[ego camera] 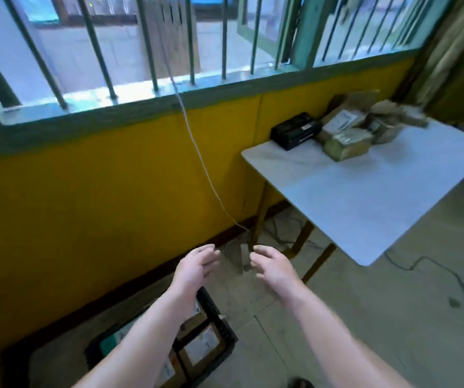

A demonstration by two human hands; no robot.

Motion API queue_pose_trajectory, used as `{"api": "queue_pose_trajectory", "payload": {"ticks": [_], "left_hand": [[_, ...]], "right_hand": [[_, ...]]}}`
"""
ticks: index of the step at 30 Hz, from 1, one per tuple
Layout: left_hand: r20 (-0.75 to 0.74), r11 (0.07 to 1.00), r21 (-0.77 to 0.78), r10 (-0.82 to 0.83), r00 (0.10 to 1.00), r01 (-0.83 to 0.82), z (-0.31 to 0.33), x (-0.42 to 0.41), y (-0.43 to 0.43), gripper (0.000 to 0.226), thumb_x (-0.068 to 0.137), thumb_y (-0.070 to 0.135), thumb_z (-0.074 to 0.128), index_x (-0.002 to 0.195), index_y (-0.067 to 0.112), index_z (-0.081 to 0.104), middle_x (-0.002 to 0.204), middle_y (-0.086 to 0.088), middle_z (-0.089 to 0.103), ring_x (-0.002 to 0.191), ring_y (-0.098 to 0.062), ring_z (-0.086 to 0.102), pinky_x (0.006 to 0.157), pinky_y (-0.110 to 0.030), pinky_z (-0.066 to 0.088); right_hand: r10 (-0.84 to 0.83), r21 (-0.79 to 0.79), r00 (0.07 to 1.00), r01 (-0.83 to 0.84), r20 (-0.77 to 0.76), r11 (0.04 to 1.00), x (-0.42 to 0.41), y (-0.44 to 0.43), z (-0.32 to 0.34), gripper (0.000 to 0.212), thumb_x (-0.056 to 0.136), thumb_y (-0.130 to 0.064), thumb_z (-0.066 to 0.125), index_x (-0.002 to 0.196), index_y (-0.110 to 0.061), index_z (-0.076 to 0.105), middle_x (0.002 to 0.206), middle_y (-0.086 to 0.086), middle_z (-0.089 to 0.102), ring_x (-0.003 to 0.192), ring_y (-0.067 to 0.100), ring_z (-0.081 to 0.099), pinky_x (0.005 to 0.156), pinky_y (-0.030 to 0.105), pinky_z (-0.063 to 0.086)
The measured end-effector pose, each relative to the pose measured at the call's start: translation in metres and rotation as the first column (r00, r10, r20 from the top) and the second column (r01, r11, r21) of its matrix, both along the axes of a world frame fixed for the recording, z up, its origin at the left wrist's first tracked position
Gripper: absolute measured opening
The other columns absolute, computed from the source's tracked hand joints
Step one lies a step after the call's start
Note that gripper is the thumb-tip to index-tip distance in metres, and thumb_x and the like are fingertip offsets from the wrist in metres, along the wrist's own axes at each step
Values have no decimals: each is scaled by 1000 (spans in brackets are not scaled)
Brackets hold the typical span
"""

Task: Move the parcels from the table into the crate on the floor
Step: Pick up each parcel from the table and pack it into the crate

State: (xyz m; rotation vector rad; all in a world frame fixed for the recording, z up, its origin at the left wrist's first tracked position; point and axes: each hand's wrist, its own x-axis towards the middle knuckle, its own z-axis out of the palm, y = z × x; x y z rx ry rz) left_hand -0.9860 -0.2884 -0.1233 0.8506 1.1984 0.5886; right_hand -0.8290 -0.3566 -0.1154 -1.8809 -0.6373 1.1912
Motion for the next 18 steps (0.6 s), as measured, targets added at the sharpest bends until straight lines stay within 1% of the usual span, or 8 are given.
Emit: {"api": "queue_pose_trajectory", "payload": {"ticks": [2, 5, 7, 10, 12, 14, 15, 18], "left_hand": [[-1, 999, 20, -31, 1000, 31, 10, 42, -6, 24, 96, 22, 59, 120, 21, 63, 110, 3, 72, 104, -14, 67, 88, -31, 48], [17, 995, 48, -90, 996, 89, 22, 116, -19, 23, 95, 20, 59, 118, 20, 64, 106, 4, 73, 100, -12, 68, 89, -32, 50], [42, 993, 64, -106, 993, 103, 28, 173, -28, 24, 95, 18, 59, 119, 18, 64, 108, 2, 74, 101, -14, 68, 95, -34, 50], [75, 989, 51, -143, 987, 139, 39, 253, -47, 25, 97, 17, 56, 121, 16, 62, 111, -1, 72, 106, -19, 66, 105, -39, 45], [94, 983, 57, -181, 979, 176, 44, 304, -58, 25, 98, 17, 55, 122, 14, 60, 110, 0, 71, 102, -17, 66, 104, -38, 43], [90, 980, 60, -194, 977, 189, 49, 348, -62, 24, 99, 16, 54, 122, 14, 61, 109, 1, 71, 98, -14, 66, 101, -36, 44], [86, 978, 57, -205, 975, 201, 51, 366, -64, 23, 99, 16, 54, 121, 14, 61, 109, 2, 71, 97, -14, 66, 99, -35, 45], [79, 971, 56, -238, 968, 234, 52, 411, -63, 20, 99, 17, 54, 118, 17, 60, 108, 4, 70, 98, -13, 66, 90, -29, 48]], "right_hand": [[-54, 47, 998, 54, -13, 997, 41, -12, 9, 34, 94, -28, 57, 128, -25, 58, 121, -2, 63, 105, 14, 61, 99, 38, 50], [-128, 96, 991, 131, -38, 987, 111, -31, 18, 30, 93, -26, 58, 123, -24, 60, 108, -4, 67, 99, 14, 64, 95, 36, 52], [-173, 118, 983, 179, -58, 977, 162, -47, 21, 30, 91, -23, 60, 121, -22, 62, 105, -3, 67, 102, 16, 64, 91, 35, 52], [-195, 101, 981, 195, -8, 976, 237, -74, 27, 34, 90, -20, 60, 124, -18, 61, 115, 1, 66, 107, 18, 63, 94, 35, 51], [-219, 114, 976, 217, -2, 969, 288, -89, 32, 34, 91, -17, 60, 125, -15, 60, 113, 2, 65, 104, 18, 63, 83, 28, 52], [-237, 124, 971, 236, -6, 964, 335, -97, 36, 34, 92, -15, 59, 126, -12, 58, 108, 4, 64, 100, 17, 61, 71, 22, 49], [-241, 123, 971, 240, -5, 963, 356, -99, 37, 34, 93, -15, 58, 127, -11, 58, 106, 5, 64, 99, 17, 61, 70, 23, 48], [-257, 127, 966, 256, -14, 958, 407, -100, 35, 33, 95, -18, 58, 127, -12, 58, 107, 7, 65, 103, 19, 61, 76, 26, 50]]}}
